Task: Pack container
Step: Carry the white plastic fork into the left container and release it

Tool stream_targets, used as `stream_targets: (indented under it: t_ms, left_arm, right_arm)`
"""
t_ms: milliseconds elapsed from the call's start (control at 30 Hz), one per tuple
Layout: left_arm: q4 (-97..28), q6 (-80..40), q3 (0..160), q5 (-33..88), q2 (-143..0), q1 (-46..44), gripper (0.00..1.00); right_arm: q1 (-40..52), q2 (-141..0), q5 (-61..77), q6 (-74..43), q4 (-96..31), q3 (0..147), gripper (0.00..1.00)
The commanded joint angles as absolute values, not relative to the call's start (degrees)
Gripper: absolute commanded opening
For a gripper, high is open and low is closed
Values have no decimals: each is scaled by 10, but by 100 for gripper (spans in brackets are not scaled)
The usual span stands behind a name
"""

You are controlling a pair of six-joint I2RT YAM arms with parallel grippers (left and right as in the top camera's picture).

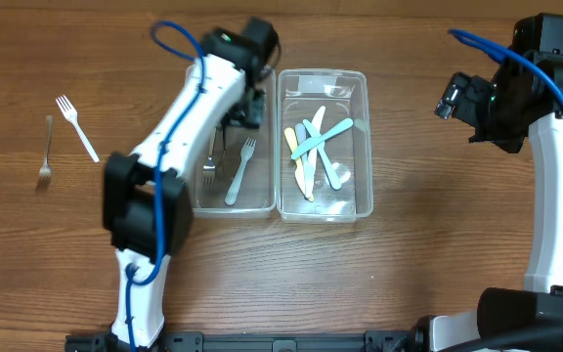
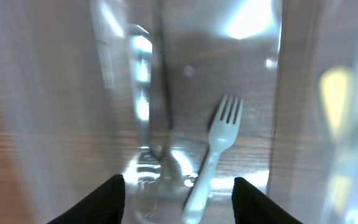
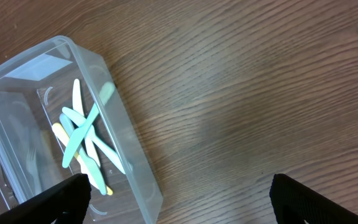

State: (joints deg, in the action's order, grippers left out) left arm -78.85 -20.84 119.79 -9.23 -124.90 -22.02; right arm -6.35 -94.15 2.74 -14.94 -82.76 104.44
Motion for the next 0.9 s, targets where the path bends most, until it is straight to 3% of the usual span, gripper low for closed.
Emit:
stream_targets:
  t_ms: [0,200,433,600,867]
  left_arm:
    - [-806,-206,1267,-113,-1122,-154,68]
    - [-819,-206,1268,-88,-1022,25,75]
    - [-802,-189,1204,-27,-1060,222,79]
    - [-752,-171,1135,16,-1111,273,79]
    - [-679,-167,1056,16,-1205,272,79]
  right_arm:
    - [-64,-940,27,-145,-827,1042,95]
    - [-64,-940,27,-145,-827,1042,95]
    - [-64,-940,27,-145,-826,1042,95]
    - [-64,-940,27,-145,-826,1042,95]
    - [-64,-940,27,-145,-826,1042,95]
